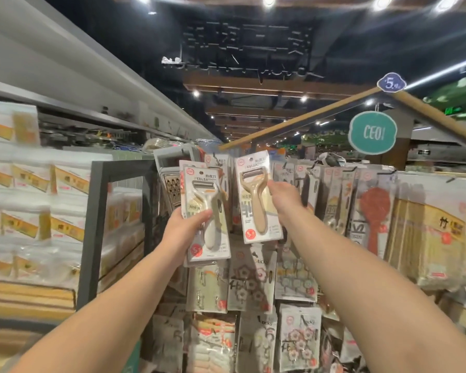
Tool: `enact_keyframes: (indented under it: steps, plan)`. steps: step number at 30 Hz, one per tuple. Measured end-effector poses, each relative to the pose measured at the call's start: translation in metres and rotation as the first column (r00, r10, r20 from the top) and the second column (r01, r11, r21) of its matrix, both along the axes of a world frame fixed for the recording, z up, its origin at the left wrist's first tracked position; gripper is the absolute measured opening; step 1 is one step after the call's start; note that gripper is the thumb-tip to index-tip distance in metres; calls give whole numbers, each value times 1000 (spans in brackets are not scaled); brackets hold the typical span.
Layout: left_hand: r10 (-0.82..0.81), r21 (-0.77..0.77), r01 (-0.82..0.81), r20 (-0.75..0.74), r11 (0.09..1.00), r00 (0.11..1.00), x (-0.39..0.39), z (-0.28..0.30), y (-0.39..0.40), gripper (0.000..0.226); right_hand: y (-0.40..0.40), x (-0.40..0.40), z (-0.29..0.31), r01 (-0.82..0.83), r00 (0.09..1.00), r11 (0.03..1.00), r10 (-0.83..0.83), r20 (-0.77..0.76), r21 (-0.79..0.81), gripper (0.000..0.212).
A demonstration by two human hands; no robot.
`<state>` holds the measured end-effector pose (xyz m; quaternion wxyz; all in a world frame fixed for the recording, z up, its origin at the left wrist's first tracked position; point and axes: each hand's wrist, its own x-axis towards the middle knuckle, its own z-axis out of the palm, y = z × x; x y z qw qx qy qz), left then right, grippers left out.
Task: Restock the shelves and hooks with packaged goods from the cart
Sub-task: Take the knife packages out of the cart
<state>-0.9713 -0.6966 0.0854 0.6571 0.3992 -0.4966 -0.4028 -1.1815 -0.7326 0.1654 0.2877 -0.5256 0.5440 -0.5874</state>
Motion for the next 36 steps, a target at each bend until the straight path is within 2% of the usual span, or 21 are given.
enact_keyframes:
  steps: [11,16,18,19,21,23,25,27,31,34,36]
  plan:
    - [-57,0,57,24,998,998,13,-2,-22,40,-20,19,12,79,993,992,-87,80,99,36]
    - [-90,-10,90,13,996,996,10,-2,-24,44,-17,16,8,92,984,991,-105,144,96,16]
    - [-125,-23,125,-1,992,992,6,-1,-23,49,-13,14,-1,104,992,994,-106,62,35,21]
    - [-147,-21,146,-11,989,989,4,0,-23,51,-8,15,-7,86,996,996,-87,-13,-10,21]
    - [-201,-22,200,-49,980,978,-3,1,-24,46,9,18,-19,-83,990,996,79,-119,-30,26]
    - [-224,-26,222,-97,975,970,-10,4,-24,38,23,21,-29,-338,932,936,348,-100,101,31]
    - [-226,-29,224,-108,974,968,-18,6,-24,39,26,20,-39,-420,875,886,453,-170,199,25]
    - [-219,-27,218,-105,976,970,-26,7,-26,40,26,19,-43,-395,875,899,430,-221,188,26]
    - [-257,-12,258,-156,966,954,-40,12,-21,41,31,16,-43,-287,937,942,314,-155,174,26]
    - [-267,-40,265,-141,964,953,-47,17,-25,50,27,13,-45,-236,968,962,246,-57,140,29]
    - [-251,-37,249,-166,968,954,-50,21,-25,43,29,9,-44,-213,973,969,222,-67,123,23]
